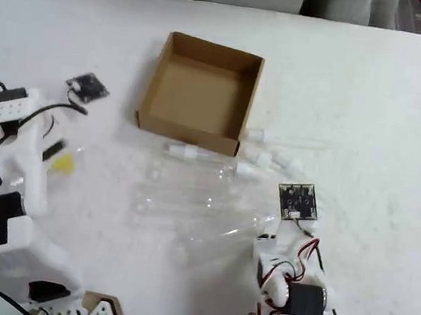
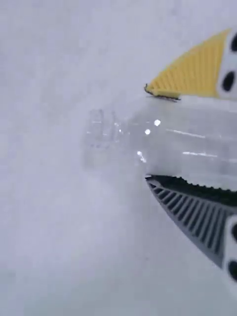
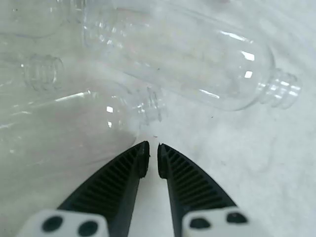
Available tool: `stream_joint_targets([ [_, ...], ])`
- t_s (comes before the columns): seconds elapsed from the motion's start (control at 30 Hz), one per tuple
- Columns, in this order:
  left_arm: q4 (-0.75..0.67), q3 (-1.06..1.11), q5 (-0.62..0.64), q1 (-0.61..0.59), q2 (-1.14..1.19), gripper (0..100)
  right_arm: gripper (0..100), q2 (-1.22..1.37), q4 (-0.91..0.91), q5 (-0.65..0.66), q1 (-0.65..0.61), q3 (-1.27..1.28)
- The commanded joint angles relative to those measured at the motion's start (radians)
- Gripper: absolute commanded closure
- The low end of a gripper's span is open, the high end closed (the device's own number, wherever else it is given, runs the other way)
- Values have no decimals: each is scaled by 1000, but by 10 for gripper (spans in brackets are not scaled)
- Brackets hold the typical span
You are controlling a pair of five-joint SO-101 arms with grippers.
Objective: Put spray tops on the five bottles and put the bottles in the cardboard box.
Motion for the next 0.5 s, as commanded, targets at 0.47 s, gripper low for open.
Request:
stream_joint_targets([
  [0.47,327,-296,620,31,45,619,982,-4,7,9,8,8],
])
